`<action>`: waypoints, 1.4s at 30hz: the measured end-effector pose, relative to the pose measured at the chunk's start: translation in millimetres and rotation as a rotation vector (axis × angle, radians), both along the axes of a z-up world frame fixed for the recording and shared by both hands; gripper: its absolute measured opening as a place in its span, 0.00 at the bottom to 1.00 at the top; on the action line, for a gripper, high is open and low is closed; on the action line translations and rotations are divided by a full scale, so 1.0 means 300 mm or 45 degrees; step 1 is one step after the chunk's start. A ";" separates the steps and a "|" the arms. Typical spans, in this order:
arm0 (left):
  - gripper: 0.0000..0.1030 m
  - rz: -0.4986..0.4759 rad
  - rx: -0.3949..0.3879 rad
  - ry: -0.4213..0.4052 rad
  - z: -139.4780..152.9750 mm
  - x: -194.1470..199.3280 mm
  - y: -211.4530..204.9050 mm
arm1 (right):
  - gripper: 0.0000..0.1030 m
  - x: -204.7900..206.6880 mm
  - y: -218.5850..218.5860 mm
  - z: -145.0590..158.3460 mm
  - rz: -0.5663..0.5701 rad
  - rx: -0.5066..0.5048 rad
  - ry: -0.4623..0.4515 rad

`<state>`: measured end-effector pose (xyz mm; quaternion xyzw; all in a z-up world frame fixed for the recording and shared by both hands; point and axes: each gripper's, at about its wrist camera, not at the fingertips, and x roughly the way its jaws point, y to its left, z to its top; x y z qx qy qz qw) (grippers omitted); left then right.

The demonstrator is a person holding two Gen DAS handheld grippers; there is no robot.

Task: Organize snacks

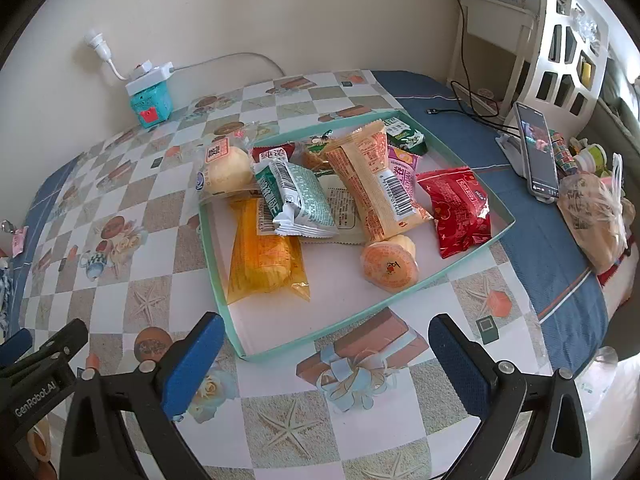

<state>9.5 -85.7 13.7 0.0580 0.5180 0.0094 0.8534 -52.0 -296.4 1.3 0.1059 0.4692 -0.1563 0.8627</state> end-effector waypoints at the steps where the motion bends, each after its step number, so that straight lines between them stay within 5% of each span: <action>1: 0.94 0.000 0.005 0.002 -0.001 0.000 -0.001 | 1.00 0.000 0.000 0.001 0.001 -0.001 0.000; 42: 0.94 -0.034 0.056 0.018 -0.013 0.035 -0.001 | 1.00 0.041 0.001 -0.036 0.010 -0.068 0.067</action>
